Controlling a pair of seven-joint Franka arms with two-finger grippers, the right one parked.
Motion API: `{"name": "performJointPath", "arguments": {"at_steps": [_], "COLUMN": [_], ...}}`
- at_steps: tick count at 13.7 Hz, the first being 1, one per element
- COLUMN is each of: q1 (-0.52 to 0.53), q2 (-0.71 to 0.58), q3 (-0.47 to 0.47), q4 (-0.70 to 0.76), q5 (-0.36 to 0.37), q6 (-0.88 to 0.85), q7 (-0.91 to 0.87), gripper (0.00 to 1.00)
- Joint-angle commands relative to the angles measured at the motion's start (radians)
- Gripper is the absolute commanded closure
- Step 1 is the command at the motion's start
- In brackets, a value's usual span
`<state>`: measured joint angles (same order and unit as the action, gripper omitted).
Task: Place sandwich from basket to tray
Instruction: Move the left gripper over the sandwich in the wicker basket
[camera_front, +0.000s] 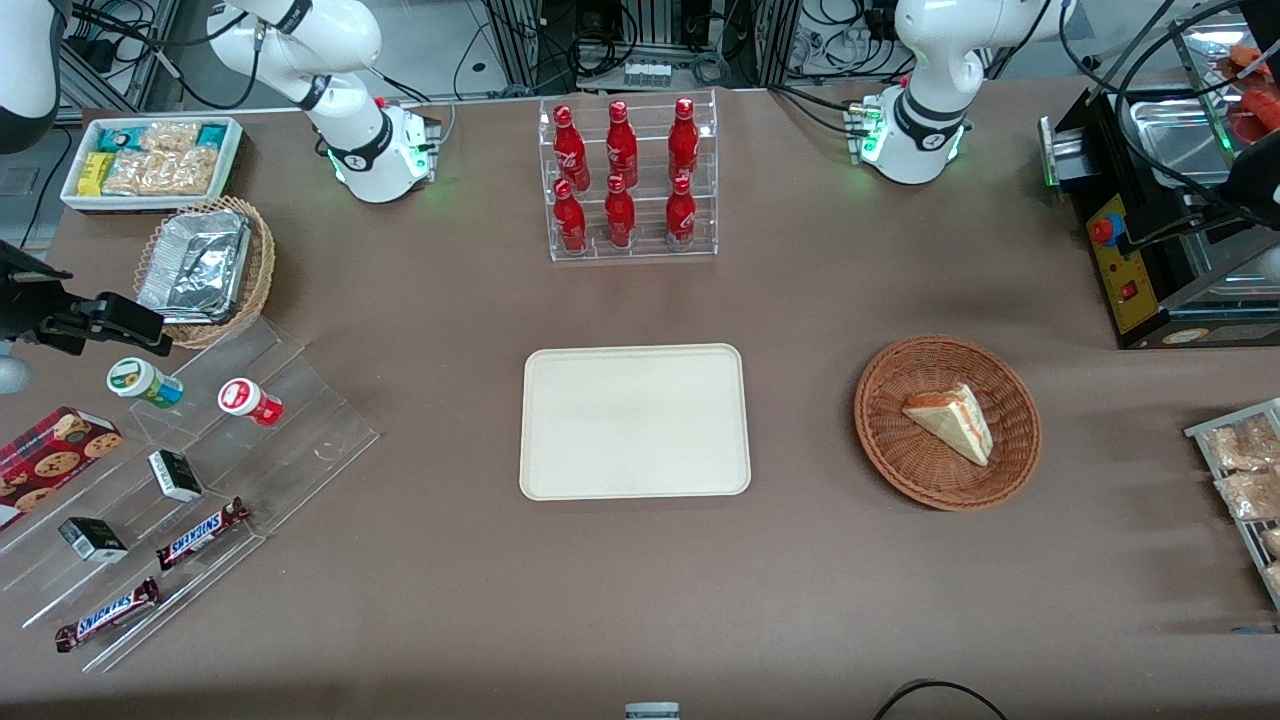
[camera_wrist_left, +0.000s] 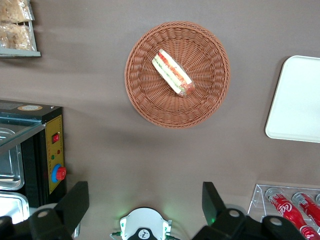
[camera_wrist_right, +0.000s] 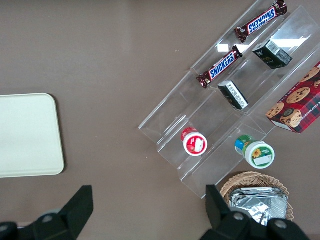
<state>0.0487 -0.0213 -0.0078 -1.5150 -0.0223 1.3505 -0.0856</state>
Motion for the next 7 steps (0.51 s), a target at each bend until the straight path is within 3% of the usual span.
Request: {"name": "performJointPath", "arguments": {"at_steps": [1,7], "q1": [-0.009,-0.018], "q2": [0.012,0.075], "q3": [0.0,-0.015], "q4": [0.027,-0.028], "q5": [0.008,0.062], "q6": [-0.025,0.047], "q7": [0.035,-0.002], "gripper": [0.0,0.0]}}
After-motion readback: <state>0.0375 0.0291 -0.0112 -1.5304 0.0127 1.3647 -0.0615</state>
